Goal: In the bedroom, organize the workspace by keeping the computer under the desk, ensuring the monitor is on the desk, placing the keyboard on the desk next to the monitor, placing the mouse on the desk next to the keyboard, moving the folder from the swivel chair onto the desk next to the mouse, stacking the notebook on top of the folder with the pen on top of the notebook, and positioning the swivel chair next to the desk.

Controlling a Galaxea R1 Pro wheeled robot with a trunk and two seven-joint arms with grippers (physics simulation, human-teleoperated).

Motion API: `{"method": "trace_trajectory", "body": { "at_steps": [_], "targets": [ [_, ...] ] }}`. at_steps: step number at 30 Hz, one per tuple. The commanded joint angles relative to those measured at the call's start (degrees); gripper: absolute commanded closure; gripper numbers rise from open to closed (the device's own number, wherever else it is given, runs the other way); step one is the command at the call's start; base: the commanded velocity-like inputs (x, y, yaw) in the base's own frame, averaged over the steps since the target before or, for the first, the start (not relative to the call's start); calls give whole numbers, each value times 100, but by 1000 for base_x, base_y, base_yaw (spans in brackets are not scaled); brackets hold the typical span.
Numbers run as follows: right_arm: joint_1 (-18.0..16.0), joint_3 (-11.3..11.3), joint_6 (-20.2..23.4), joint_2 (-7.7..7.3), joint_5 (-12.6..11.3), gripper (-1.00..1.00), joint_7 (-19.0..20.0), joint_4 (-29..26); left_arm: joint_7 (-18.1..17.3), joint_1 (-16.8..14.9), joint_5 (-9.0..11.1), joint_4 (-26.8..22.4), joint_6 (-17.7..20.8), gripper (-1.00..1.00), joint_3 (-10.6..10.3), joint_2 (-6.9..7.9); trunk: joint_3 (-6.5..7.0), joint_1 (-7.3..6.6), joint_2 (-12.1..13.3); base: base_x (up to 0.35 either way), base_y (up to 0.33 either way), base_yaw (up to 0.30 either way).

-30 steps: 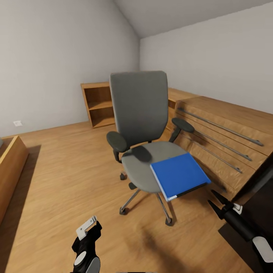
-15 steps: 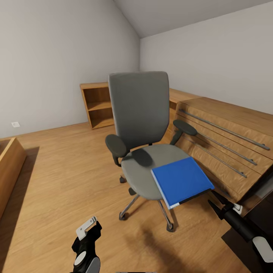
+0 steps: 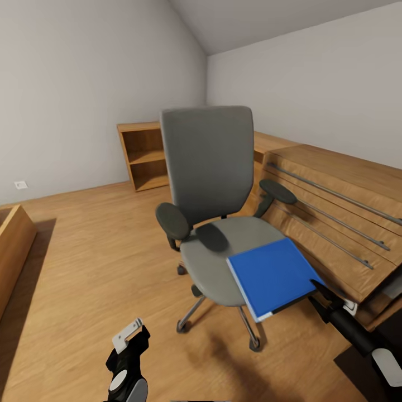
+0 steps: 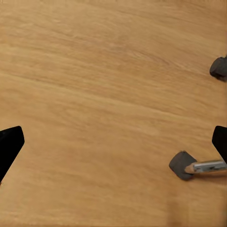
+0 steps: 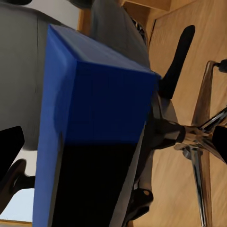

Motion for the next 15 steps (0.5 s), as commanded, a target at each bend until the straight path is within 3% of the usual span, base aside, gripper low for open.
{"method": "trace_trajectory", "body": {
  "at_steps": [1,14,15],
  "targets": [
    [-2,-7,32,0,-23,-100,5,1,24,-4,61,-2,-47,-100,-16,1,-5,0,-2,130,117,0],
    [-3,-4,29,-2,-23,-100,5,1,36,-4,82,21,-39,-100,-11,0,-5,0,-2,25,23,0],
    [-3,-5,29,-3,-23,100,5,1,36,-4,82,22,-39,-100,-10,0,-5,0,-2,0,0,0]
  ]
}}
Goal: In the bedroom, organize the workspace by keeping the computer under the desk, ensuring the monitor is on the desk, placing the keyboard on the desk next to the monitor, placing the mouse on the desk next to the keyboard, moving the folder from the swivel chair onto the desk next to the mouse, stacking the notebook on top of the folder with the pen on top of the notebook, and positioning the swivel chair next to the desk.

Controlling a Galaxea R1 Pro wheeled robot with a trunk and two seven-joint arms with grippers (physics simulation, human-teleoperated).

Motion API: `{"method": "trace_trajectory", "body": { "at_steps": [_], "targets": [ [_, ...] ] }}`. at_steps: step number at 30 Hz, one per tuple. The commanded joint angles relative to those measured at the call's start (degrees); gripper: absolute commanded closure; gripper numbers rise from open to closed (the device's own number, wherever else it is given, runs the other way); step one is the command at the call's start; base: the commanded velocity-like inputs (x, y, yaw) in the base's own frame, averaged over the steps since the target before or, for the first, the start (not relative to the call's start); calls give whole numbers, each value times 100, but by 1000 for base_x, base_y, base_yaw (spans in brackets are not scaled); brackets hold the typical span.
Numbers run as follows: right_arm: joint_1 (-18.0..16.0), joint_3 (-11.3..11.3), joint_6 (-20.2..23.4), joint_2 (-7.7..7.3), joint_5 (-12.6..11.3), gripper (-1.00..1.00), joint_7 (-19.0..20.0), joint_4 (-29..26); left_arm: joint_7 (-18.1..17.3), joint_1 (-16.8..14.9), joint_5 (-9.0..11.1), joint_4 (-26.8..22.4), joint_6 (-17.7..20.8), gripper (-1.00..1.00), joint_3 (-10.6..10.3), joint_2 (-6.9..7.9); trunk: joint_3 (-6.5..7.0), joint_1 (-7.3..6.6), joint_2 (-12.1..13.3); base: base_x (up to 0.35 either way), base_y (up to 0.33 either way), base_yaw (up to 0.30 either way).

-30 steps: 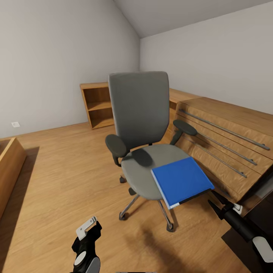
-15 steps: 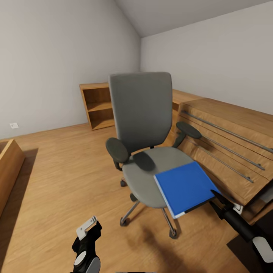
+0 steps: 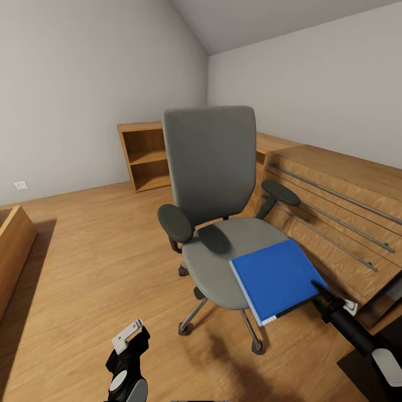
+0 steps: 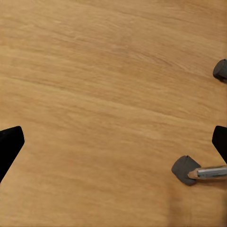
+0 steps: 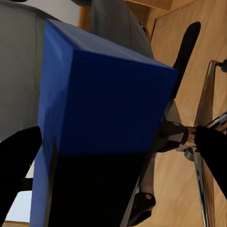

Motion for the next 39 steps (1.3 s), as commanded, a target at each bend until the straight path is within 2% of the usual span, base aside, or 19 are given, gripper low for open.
{"method": "trace_trajectory", "body": {
  "at_steps": [1,10,20,23,33,39],
  "targets": [
    [-2,-7,37,-1,-24,100,8,3,21,-4,59,-2,-46,-100,-13,3,-5,-1,-2,0,0,0],
    [-3,-8,34,-6,-23,100,15,-5,20,-4,35,155,-52,-100,-26,1,-5,-1,-2,0,0,0],
    [-3,-8,28,-11,14,100,11,-53,13,-4,24,161,-55,-100,-30,-4,217,-27,11,0,0,0],
    [-2,-13,28,-15,186,100,19,-96,20,-4,24,159,-53,-100,-37,-13,283,-35,17,0,0,0],
    [5,-8,28,-46,355,100,40,-483,14,-4,24,157,-40,-100,-42,-10,463,-255,418,0,0,0],
    [6,-8,79,-8,416,100,-55,-774,13,-4,36,164,-38,-100,-51,-14,570,-387,659,0,0,0]
  ]
}}
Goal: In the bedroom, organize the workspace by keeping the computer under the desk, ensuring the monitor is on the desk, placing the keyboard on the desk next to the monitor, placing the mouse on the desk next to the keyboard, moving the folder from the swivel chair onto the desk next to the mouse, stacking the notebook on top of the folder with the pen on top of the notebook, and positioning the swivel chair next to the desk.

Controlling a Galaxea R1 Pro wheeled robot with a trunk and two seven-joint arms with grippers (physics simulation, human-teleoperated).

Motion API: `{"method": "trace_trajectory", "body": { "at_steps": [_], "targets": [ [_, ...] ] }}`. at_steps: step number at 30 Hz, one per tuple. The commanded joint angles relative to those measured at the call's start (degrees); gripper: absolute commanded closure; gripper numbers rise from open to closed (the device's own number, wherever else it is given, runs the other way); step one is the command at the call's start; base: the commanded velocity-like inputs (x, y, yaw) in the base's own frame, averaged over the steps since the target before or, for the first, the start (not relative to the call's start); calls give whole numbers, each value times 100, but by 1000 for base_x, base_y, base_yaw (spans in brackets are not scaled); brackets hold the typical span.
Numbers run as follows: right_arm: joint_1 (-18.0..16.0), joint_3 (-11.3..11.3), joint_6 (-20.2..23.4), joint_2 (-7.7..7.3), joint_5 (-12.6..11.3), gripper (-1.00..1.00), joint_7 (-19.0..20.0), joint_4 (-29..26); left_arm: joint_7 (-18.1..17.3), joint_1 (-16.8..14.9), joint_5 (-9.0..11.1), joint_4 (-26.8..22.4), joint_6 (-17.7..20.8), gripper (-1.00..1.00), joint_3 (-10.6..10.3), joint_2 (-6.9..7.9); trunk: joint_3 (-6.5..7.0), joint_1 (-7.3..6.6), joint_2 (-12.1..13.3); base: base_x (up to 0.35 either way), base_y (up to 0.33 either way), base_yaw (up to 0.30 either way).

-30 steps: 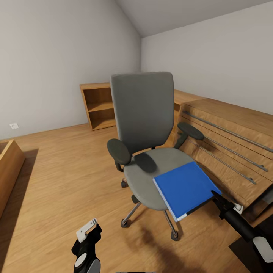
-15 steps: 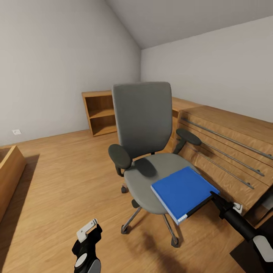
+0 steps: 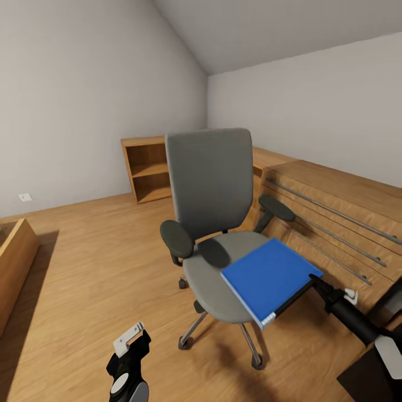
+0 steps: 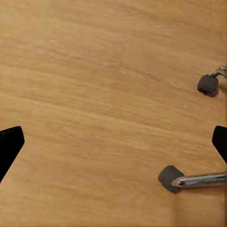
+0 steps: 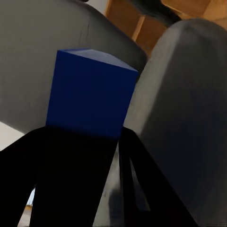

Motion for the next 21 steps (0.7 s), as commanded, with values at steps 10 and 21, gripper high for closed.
{"method": "trace_trajectory", "body": {
  "at_steps": [10,21],
  "targets": [
    [96,14,304,319,274,100,-372,-1435,22,-4,49,154,-44,-100,-20,2,175,-221,401,0,0,0],
    [337,-16,1461,728,19,100,-2276,-3959,52,-4,39,149,-63,-100,-221,-8,372,-463,842,0,0,0]
  ]
}}
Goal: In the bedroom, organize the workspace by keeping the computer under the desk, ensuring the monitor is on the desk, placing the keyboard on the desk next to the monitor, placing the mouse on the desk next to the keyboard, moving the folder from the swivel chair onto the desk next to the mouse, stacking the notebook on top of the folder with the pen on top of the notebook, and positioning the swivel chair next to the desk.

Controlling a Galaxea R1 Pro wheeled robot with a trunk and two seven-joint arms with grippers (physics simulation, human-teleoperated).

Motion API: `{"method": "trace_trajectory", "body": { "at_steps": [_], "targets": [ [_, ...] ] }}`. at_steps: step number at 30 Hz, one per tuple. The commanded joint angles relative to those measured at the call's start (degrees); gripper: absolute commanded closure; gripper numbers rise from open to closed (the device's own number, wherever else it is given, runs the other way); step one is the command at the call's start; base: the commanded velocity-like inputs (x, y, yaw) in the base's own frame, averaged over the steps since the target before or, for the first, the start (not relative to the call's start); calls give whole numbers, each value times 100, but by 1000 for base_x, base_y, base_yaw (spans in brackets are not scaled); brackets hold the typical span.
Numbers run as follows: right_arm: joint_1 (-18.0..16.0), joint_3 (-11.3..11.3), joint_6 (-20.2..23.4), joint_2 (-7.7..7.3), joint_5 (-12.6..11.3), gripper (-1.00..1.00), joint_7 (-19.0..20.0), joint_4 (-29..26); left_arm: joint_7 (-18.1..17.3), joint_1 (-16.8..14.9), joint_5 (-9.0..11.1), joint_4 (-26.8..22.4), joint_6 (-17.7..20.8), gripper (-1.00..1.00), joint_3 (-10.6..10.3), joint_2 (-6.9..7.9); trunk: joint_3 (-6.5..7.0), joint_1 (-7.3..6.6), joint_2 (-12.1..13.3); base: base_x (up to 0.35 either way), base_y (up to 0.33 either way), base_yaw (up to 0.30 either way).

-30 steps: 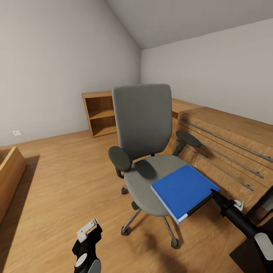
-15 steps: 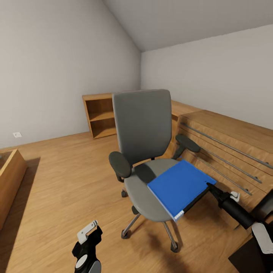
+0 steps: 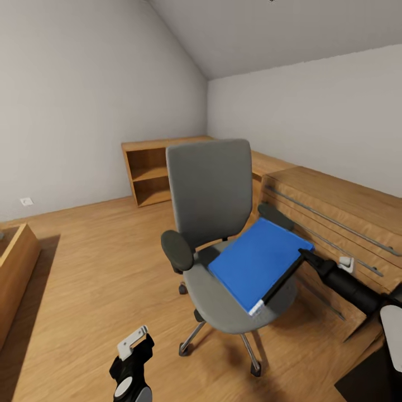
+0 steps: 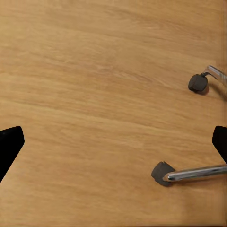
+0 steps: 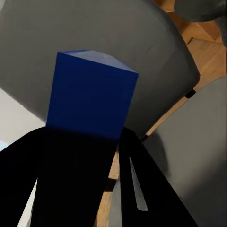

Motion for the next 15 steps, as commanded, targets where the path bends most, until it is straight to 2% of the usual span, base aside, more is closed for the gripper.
{"method": "trace_trajectory", "body": {
  "at_steps": [1,2,3,5,6,7,8,11,15],
  "targets": [
    [-5,-18,76,102,-59,100,-300,-168,24,-4,60,-3,-49,-100,-30,4,13,-23,40,0,0,0],
    [-10,-43,101,188,-158,100,-665,-272,23,-4,60,-3,-48,-100,-42,4,31,-45,80,0,0,0],
    [-12,-64,97,224,-212,100,-873,-309,22,-4,60,-3,-48,-100,-49,4,49,-67,120,0,0,0],
    [-27,-159,-83,313,-490,100,-1701,-421,25,-4,60,-3,-48,-100,-65,6,85,-111,200,0,0,0],
    [-32,-176,-167,325,-581,100,-1867,-441,27,-4,58,-3,-47,-100,-67,7,103,-133,240,0,0,0],
    [-40,-199,-367,345,-781,100,-2137,-469,30,-4,55,-5,-47,-100,-67,10,121,-155,280,0,0,0],
    [-48,-216,-719,365,-1097,100,-2433,-493,30,-4,51,-13,-52,-100,-76,10,139,-177,320,0,0,0],
    [-58,-217,-1145,380,-1515,100,-2730,-510,28,-4,31,-86,-55,-100,-85,0,193,-243,441,0,0,0],
    [-56,-204,-1353,459,-1821,100,-2737,-413,37,-4,12,-213,-55,-100,-100,1,265,-331,601,0,0,0]
  ]
}}
